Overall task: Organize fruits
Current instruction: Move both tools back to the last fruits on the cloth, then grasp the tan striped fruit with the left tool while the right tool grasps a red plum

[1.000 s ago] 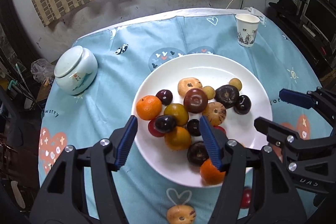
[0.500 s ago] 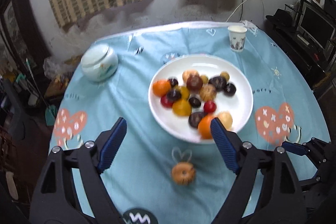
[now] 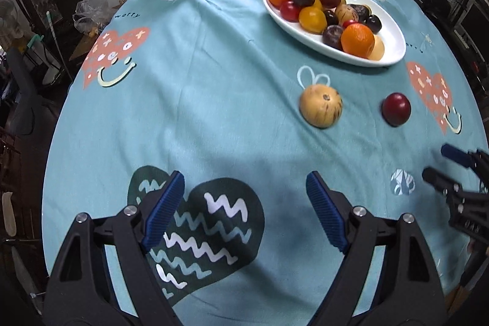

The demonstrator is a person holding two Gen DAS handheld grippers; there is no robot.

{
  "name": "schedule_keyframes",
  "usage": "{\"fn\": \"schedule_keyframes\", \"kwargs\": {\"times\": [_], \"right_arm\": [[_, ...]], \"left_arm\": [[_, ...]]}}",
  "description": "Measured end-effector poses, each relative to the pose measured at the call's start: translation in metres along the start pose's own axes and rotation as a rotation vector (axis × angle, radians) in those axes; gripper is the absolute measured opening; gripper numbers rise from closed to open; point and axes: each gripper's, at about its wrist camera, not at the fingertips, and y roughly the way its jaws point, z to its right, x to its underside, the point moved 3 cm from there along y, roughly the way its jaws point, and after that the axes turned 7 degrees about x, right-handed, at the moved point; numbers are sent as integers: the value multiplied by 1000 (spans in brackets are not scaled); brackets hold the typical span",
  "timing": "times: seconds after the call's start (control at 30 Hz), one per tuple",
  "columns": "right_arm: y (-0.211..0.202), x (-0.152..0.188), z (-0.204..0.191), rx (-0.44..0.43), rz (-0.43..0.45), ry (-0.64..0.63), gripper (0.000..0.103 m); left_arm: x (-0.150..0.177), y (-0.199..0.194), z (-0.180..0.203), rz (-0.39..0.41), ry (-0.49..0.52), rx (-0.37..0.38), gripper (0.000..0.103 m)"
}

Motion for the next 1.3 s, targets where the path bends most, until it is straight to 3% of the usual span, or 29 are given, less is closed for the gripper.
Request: {"fn": "schedule_keyframes", "kwargs": {"times": [0.2,0.37,0.43,0.47,0.5,0.6,0.77,1.03,1.1,1.13,1.17,1.3], "right_arm": [[27,-41,-4,19,-3,-12,67],[55,-62,-15,19,-55,-59,67],[58,-62,-19,30,-56,-104,62],[58,-62,-20,29,-59,-126,44],[57,-61,-20,30,-62,-134,39],[52,-56,-13,-16,-76,-126,38],[42,-39,9,-69,-84,-5,38],[30,-28,8,-90,-83,18,38],[28,-27,9,-89,-79,21,38],[27,-27,9,-91,-78,22,38],[28,-27,7,-91,-78,21,38],[25,-25,2,-85,-77,14,38]], "left_arm": [[-3,0,3,6,3,9,83],[-10,5,8,0,11,22,83],[-14,9,12,-6,18,27,83],[-17,12,14,-7,22,29,83],[-19,13,16,-9,26,34,83],[-30,22,29,-18,53,49,83],[-49,40,51,-15,110,67,83],[-70,77,63,-55,126,95,83],[-69,80,64,-63,139,108,71],[-69,81,65,-76,146,124,52],[-68,83,65,-90,146,150,47],[-67,78,61,-77,131,148,46]]}}
